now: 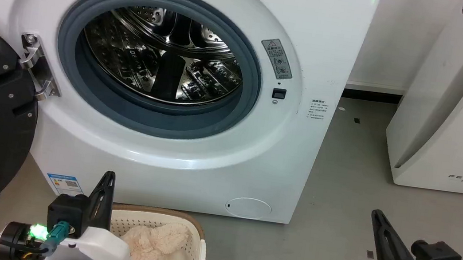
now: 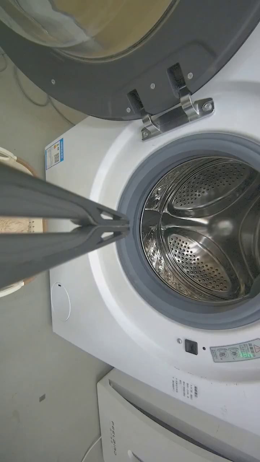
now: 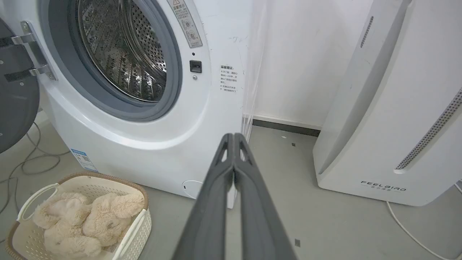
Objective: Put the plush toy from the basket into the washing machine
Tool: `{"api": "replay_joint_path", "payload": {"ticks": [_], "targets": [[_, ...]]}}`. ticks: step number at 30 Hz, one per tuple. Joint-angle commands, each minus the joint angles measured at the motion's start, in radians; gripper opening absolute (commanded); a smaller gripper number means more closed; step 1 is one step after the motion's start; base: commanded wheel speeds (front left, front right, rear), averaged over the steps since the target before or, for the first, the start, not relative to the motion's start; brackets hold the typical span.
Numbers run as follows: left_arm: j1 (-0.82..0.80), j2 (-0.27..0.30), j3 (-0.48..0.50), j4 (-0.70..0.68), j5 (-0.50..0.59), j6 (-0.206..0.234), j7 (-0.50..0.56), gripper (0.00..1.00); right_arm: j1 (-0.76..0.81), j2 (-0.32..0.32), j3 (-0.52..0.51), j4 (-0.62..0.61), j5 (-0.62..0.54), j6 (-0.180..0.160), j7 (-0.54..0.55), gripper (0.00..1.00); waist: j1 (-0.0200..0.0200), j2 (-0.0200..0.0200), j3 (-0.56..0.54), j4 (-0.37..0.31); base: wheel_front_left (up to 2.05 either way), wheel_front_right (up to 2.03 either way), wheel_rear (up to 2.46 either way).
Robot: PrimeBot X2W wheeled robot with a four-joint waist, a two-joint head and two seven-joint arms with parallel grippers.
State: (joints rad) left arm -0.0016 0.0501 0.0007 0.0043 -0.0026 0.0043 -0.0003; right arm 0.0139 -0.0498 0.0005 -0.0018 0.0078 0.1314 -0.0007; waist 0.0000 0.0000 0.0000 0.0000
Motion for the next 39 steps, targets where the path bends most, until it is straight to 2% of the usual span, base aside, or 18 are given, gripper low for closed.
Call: {"api": "replay_joint_path", "payload": {"ticks": [1, 19, 20, 39], "targets": [[0.002, 0.0, -0.001, -0.004, 0.003, -0.004, 0.0, 0.0, -0.014, 0.0, 0.0, 0.002, -0.008, -0.001, 0.001, 0.0, 0.0, 0.0, 0.0, 0.0, 0.0, 0.0, 0.0], [0.002, 0.0, -0.001, -0.004, 0.003, -0.004, 0.0, 0.0, -0.014, 0.0, 0.0, 0.002, -0.008, -0.001, 0.001, 0.0, 0.0, 0.0, 0.0, 0.0, 0.0, 0.0, 0.0], [0.0, 0.0, 0.0, 0.0, 0.0, 0.0, 0.0, 1.0, 0.0, 0.0, 0.0, 0.0, 0.0, 0.0, 0.0, 1.0, 0.0, 0.0, 0.0, 0.0, 0.0, 0.0, 0.0], [-0.023, 0.004, -0.012, 0.029, -0.004, 0.019, -0.034, 1.0, 0.0, 0.0, -0.025, -0.005, 0.039, 0.0, -0.034, 1.0, 0.0, 0.0, 0.011, -0.001, 0.0, 0.0, 0.0]]}}
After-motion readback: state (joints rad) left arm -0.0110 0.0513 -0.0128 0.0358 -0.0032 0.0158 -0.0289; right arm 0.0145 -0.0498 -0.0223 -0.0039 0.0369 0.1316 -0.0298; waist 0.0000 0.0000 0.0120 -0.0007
